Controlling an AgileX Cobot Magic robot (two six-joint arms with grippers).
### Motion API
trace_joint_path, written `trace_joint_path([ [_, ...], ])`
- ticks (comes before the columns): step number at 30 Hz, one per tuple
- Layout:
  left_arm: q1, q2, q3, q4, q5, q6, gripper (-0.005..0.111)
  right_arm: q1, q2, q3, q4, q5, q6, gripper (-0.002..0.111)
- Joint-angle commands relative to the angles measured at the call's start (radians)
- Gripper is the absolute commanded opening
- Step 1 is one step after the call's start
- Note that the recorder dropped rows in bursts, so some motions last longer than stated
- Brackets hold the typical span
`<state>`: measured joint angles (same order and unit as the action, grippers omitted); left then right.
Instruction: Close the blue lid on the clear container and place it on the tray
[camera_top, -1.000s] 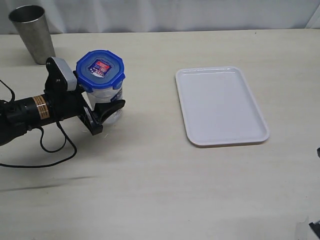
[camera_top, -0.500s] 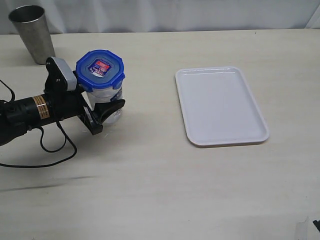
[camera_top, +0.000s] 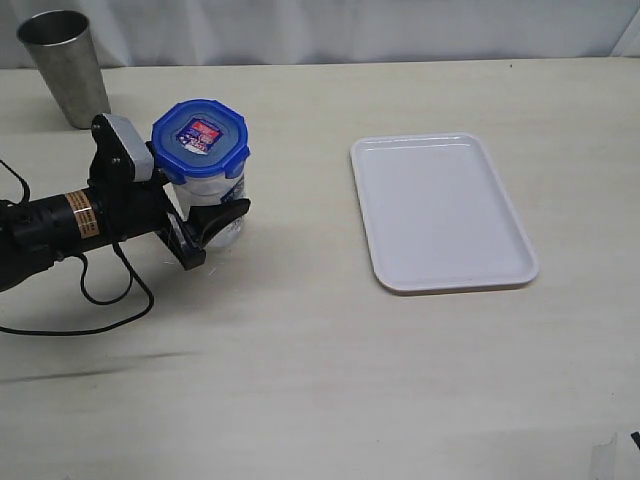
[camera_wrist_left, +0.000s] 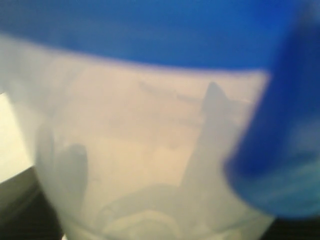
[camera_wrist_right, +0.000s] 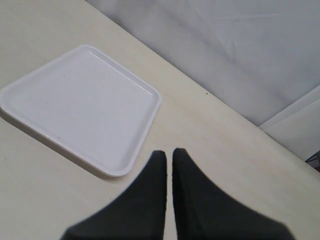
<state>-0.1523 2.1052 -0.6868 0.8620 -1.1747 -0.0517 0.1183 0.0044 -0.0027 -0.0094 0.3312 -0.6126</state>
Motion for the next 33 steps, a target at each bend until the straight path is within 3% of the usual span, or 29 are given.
trace_joint_path([
  [1, -0.003, -0.010, -0.005, -0.011, -0.046, -0.007, 0.000, -0.005, -0.004, 0.003, -0.003, 0.004, -0.001, 0.004],
  [23, -0.003, -0.010, -0.005, -0.011, -0.046, -0.007, 0.000, -0.005, -0.004, 0.003, 0.123, 0.022, -0.001, 0.004],
  [33, -0.003, -0.010, -0.005, -0.020, -0.046, -0.007, 0.000, -0.005, -0.004, 0.003, 0.177, 0.034, 0.214, 0.004],
])
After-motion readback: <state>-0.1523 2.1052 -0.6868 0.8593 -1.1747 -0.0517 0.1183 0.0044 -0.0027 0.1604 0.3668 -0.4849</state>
